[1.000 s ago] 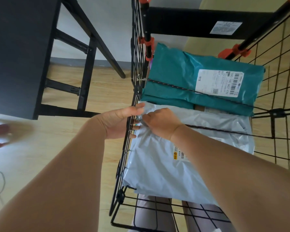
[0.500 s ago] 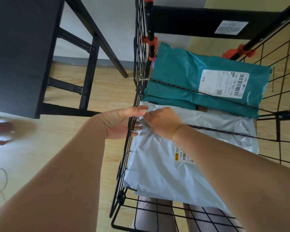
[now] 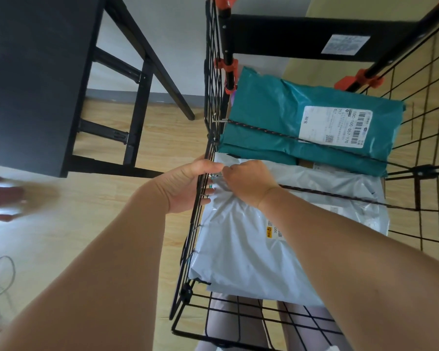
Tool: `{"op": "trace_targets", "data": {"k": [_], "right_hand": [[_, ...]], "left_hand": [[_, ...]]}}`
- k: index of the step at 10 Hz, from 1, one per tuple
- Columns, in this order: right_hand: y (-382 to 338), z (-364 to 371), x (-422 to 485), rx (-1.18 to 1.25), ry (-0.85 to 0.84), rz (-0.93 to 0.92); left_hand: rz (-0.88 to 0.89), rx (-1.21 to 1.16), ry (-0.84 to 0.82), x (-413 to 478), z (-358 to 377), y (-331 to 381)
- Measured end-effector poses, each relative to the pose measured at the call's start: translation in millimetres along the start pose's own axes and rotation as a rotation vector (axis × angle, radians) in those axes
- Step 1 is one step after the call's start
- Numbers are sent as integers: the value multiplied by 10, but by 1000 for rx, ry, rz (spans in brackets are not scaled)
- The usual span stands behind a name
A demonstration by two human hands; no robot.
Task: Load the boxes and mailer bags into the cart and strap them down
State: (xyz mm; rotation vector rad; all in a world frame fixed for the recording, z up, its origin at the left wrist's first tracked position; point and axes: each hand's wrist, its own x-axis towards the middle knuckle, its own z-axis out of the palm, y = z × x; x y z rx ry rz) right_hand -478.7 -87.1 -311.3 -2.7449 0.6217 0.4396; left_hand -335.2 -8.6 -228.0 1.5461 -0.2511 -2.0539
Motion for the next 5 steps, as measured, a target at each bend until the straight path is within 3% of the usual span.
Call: {"op": "trace_targets", "data": {"k": [4, 5], "right_hand": [[-139, -219, -274, 131, -58, 297], [-74, -274, -370, 182, -47, 363]], "left_hand": [[-50, 164, 429, -83, 340, 131], [-9, 248, 612, -23, 404, 122]]}}
